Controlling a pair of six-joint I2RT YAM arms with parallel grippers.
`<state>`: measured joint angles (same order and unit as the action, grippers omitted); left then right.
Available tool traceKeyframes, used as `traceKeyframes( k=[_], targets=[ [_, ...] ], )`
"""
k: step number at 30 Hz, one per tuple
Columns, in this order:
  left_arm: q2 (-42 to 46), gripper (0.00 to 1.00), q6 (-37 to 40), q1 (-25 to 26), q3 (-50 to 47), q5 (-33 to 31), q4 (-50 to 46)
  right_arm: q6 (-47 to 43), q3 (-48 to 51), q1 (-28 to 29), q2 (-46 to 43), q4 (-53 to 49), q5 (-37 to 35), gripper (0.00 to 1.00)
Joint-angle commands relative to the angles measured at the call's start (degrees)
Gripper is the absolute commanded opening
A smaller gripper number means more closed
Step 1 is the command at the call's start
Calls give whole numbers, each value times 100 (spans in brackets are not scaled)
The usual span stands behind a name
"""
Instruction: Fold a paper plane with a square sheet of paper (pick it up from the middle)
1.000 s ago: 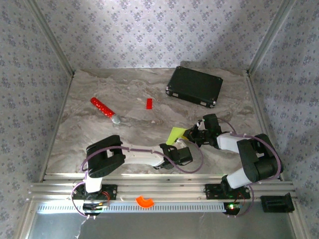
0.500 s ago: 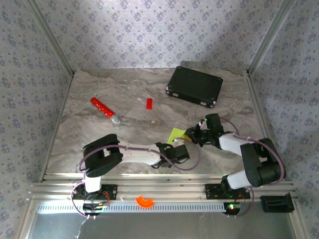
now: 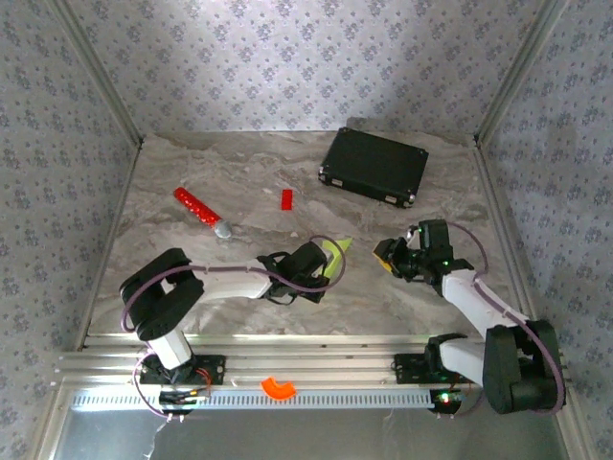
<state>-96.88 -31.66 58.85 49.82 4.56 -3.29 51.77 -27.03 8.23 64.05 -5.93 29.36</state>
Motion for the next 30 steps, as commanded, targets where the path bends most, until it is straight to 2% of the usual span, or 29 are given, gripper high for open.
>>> traceKeyframes(
  k=[1,12,14,17,23,25,30],
  targets=[
    [30,0,-238,-82,-77,623,492,-46,144,-39,-68,-215,-101,37],
    [-67,0,-320,-174,-222,889,746,34,294,7,-91,185,72,37],
    [-94,0,-218,-167,-167,868,618,49,277,58,-63,252,152,41],
    [-51,0,28,-58,-25,474,263,130,133,231,50,251,293,50],
    [-163,0,669,306,523,-439,-740,209,-354,692,578,26,433,54],
    [-197,0,734,383,621,-579,-884,189,-527,788,768,-188,415,59],
    [-235,0,954,580,774,-938,-1162,199,-822,997,1210,-449,288,60]
  ],
)
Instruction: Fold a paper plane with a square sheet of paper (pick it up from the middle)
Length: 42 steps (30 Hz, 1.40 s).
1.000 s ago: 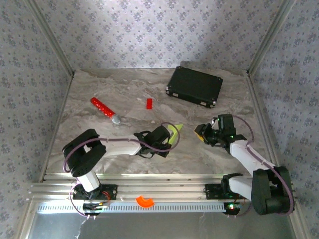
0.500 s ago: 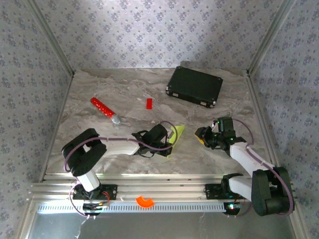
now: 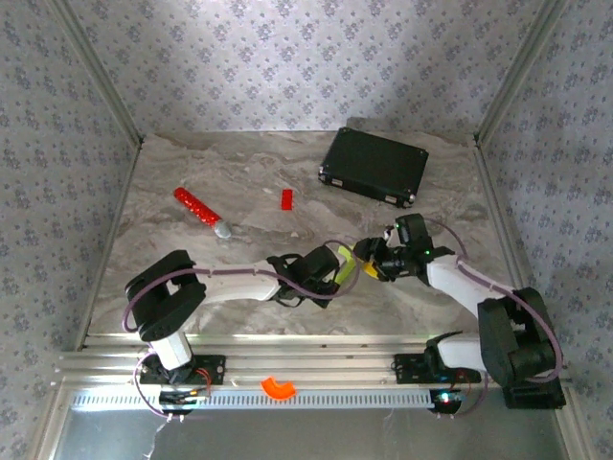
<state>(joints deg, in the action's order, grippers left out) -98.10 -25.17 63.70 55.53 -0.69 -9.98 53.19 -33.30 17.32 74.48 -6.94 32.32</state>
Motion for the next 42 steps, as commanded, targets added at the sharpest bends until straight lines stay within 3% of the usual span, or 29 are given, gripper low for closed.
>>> traceKeyframes(
  k=[1,6,14,25,36,42],
  targets=[
    [-121,0,344,128,243,-493,-572,53,-251,111,232,-447,-60,60],
    [-148,0,600,271,352,-813,-810,4,-458,175,619,-654,-8,58],
    [-241,2,1085,441,587,-1255,-1111,-240,-708,267,1134,-852,322,45],
    [-578,5,1459,674,872,-1770,-1550,-179,-695,281,1157,-781,293,33],
    [-503,10,1397,703,799,-1911,-1489,-76,-541,272,1084,-601,307,2],
    [-615,19,1427,774,873,-2122,-1577,58,-466,215,877,-463,312,0]
  ],
)
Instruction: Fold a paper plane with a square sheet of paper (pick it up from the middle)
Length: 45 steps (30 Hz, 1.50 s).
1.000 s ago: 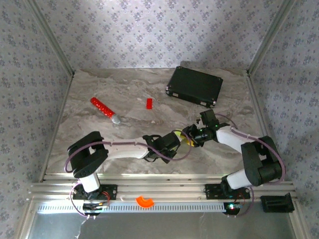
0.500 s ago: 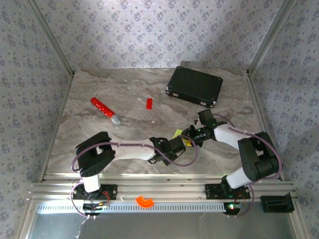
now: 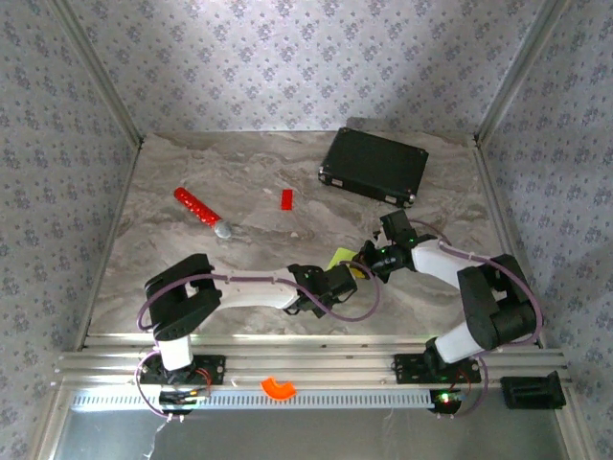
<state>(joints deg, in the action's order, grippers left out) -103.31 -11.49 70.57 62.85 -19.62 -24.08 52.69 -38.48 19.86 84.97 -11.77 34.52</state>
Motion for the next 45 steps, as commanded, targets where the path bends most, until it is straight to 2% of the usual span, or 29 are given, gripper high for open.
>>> traceKeyframes(
  k=[1,11,16,20,25,27,30,33,37,45],
  targets=[
    [-110,20,57,95,157,-243,-164,104,60,-43,-184,22,107,0],
    [-146,19,41,124,219,-402,-168,163,161,-63,-187,158,169,0],
    [-170,10,32,130,246,-405,-141,156,166,-62,-184,167,169,0],
    [-203,9,-5,125,252,-410,-143,158,165,-61,-187,184,178,0],
    [-193,0,-29,127,232,-396,-137,163,162,-73,-195,185,194,0],
    [-182,0,-59,132,217,-389,-122,146,160,-80,-222,198,194,0],
    [-148,0,-112,132,180,-339,-70,40,132,-125,-345,58,81,8],
    [-130,0,-189,107,142,-139,18,-201,95,-271,-622,-324,-204,20],
    [-111,0,-397,-55,18,455,203,-506,171,-573,-1166,-846,-745,30],
    [34,0,-769,-499,-366,1712,776,-408,759,-1056,-1954,-610,-857,31]
  ],
)
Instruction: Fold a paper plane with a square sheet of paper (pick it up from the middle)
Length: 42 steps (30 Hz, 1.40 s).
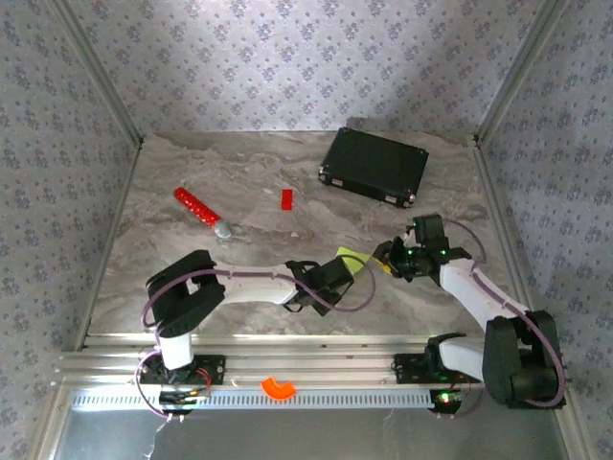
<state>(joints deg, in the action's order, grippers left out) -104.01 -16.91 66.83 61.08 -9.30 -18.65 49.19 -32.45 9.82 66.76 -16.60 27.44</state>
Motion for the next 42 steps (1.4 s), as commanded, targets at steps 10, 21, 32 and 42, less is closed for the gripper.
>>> traceKeyframes(
  k=[10,21,32,42],
  targets=[
    [118,0,-631,-599,-594,1777,875,11,298,-86,-185,85,22,31],
    [-141,0,-1112,-916,-856,2871,1717,-744,519,531,-264,882,88,24],
    [-278,0,-1610,-1151,-1118,3517,2446,-512,727,1092,427,2196,816,15],
    [-304,0,-1931,-1299,-1344,3852,2894,-157,733,1038,1306,3105,1058,12]
  ],
)
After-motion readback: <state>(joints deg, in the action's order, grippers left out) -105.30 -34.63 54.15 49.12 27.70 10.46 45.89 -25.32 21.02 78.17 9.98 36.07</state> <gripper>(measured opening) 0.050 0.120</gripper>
